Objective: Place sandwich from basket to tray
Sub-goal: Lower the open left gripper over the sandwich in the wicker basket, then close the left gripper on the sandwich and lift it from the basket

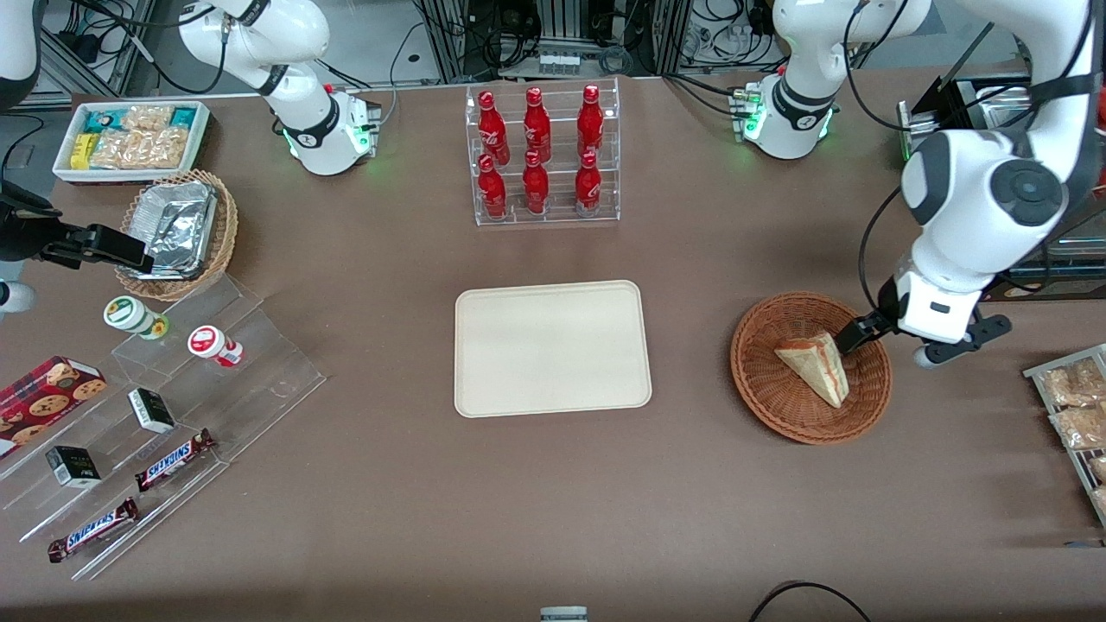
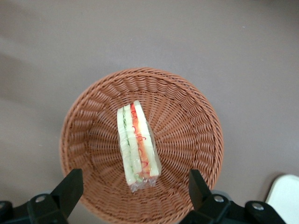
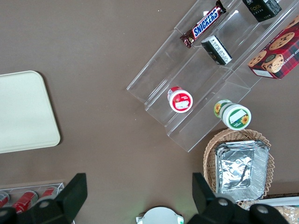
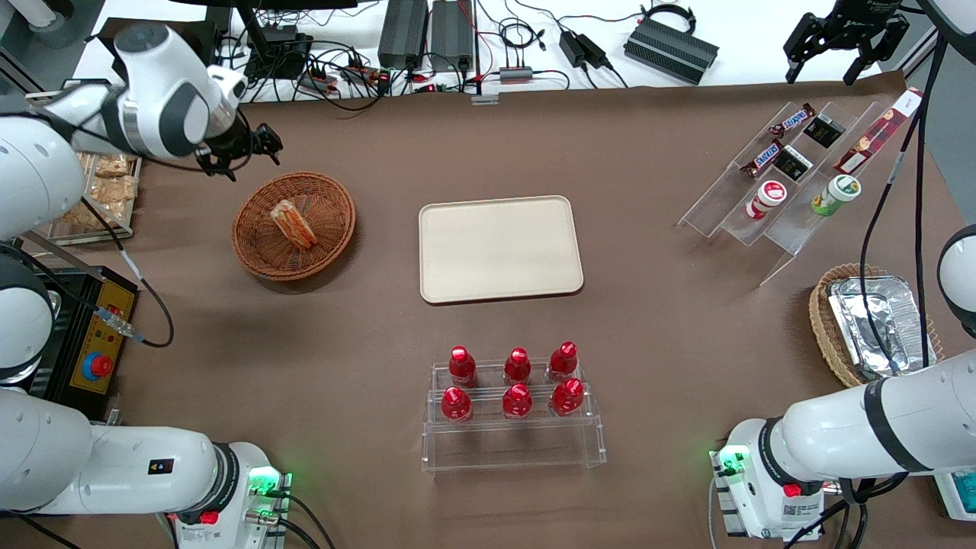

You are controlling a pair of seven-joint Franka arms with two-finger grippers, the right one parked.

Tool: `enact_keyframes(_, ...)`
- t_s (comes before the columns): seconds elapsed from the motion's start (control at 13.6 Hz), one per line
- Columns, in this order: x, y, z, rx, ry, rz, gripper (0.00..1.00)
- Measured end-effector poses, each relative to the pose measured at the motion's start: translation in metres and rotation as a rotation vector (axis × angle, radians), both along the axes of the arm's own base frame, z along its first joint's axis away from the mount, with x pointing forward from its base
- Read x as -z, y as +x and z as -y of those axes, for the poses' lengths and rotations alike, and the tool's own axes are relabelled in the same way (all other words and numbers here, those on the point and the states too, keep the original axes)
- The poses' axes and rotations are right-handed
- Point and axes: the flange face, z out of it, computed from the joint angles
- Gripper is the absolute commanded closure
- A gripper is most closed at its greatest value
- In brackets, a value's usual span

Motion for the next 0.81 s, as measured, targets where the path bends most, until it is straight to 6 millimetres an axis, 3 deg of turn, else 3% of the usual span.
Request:
enact_keyframes(0.52,0.057,-0.032,-0.001,-0.053,-0.013,0.006,0.00)
enact_keyframes(0.81,0.086,-0.034,0.000,-0.064,-0.022,0.022,0.00)
